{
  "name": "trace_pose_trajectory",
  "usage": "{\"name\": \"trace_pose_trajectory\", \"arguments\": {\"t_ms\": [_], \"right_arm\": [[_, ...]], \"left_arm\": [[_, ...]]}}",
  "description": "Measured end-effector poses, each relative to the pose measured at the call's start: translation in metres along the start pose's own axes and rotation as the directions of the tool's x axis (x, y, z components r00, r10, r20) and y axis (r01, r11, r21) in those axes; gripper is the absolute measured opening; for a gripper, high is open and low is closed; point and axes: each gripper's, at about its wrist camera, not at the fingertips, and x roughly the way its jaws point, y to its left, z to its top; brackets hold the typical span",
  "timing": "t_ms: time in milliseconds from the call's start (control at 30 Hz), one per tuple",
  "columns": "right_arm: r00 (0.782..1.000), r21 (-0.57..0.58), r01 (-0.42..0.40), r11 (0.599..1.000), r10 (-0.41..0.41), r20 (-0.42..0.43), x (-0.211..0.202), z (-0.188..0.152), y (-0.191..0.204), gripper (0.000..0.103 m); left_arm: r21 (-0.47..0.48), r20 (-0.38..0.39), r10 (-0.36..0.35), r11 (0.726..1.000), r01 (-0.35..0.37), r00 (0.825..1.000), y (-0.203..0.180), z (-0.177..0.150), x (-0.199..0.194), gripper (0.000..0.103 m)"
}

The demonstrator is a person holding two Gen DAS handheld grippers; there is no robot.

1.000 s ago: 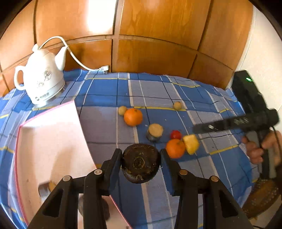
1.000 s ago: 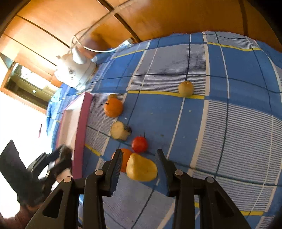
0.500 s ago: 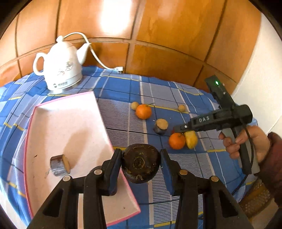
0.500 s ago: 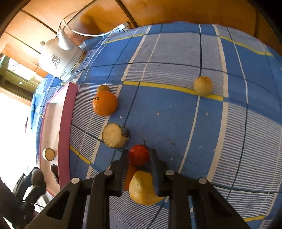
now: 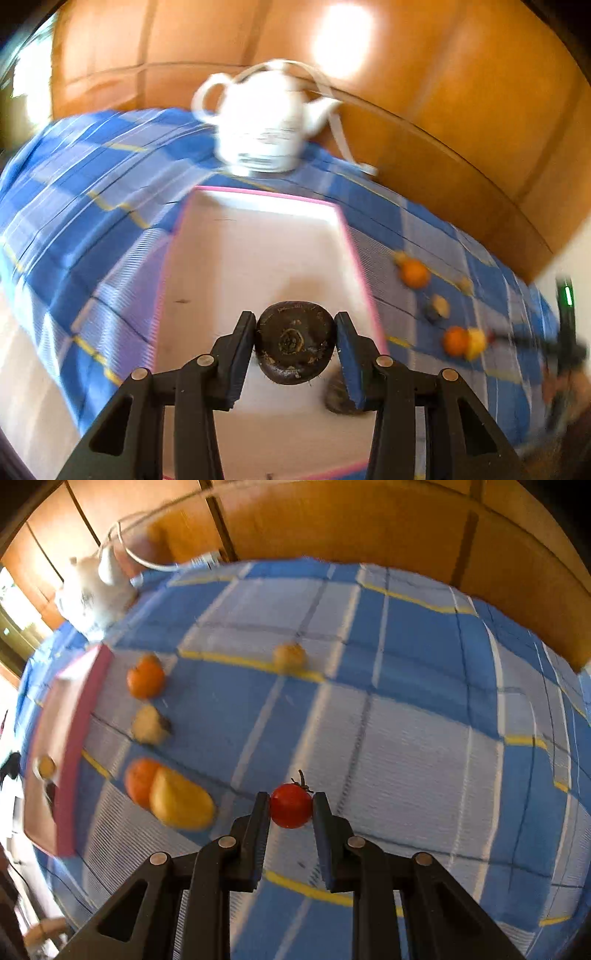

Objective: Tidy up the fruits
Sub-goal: 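Drop the dark fruit into the tray with the left tool while the right tool grasps the cherry tomato, then carry the red cherry tomato into the tray and open the right tool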

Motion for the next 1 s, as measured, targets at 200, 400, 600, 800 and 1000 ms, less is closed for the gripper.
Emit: {"name": "trace_pose_trajectory", "arguments": {"t_ms": [200,400,600,800,1000], "right_arm": [[0.999,0.011,-0.038,0.999,0.038,-0.006,0.003,-0.006,-0.011,0.023],[0.998,0.02,-0.065,0.998,0.065,0.001,0.005,-0.006,-0.017,0.023],[0.998,0.015,-0.062,0.998,0.062,0.008,0.004,-0.007,-0.015,0.023],[0.999,-0.001,-0.046,0.999,0.046,0.015,0.002,-0.007,-0.012,0.023],[0.999,-0.008,-0.041,0.999,0.041,0.021,0.002,-0.006,-0.012,0.023]], "left_arm": [[-0.045,-0.023,0.08,0.996,-0.081,0.997,0.026,0.02,0.027,0.044],[-0.022,-0.035,0.176,0.984,-0.177,0.984,0.036,0.036,0.055,0.044],[0.01,-0.001,0.218,0.976,-0.218,0.976,0.03,0.033,0.052,0.063],[0.015,0.059,0.261,0.965,-0.262,0.964,0.012,0.017,0.02,0.069],[0.047,0.157,0.251,0.964,-0.261,0.955,-0.015,-0.007,-0.019,0.092]]}}
